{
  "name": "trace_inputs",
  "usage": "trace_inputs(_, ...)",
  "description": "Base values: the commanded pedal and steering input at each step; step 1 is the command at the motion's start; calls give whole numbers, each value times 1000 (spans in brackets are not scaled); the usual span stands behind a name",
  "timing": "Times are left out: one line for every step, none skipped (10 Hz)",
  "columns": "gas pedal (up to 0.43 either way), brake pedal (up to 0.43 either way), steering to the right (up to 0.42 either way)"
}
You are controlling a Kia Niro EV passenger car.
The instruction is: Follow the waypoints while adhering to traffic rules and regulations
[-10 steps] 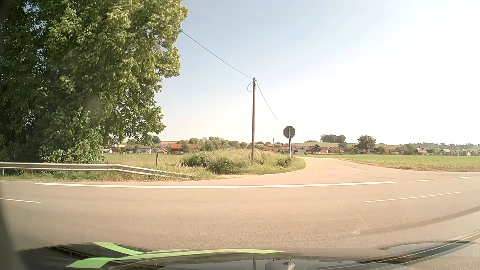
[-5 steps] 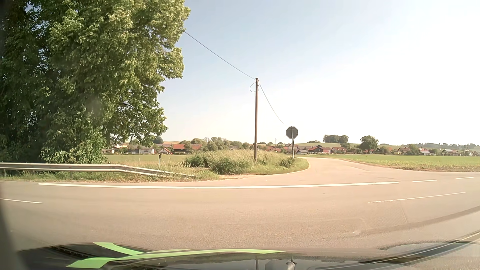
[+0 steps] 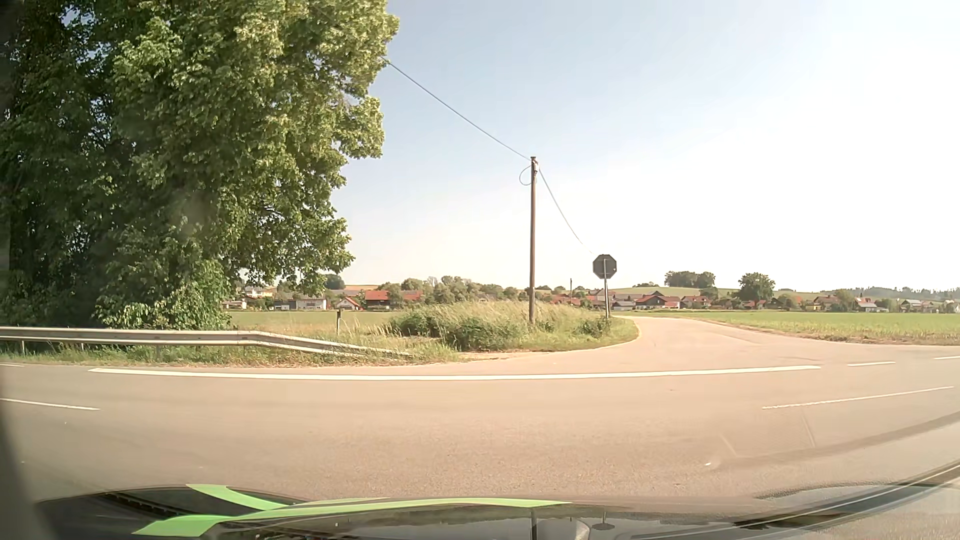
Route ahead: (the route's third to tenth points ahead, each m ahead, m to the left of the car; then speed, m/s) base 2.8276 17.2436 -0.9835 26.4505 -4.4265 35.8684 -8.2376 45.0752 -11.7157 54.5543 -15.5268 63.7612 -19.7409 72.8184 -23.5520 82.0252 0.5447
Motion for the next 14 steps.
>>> trace_inputs(280,0,-850)
trace_inputs(280,0,-850)
trace_inputs(287,0,-850)
trace_inputs(319,0,-849)
trace_inputs(350,0,-844)
trace_inputs(358,0,-838)
trace_inputs(370,0,-833)
trace_inputs(390,0,-830)
trace_inputs(449,0,-824)
trace_inputs(500,0,-814)
trace_inputs(500,0,-802)
trace_inputs(500,0,-793)
trace_inputs(500,0,-786)
trace_inputs(500,0,-769)
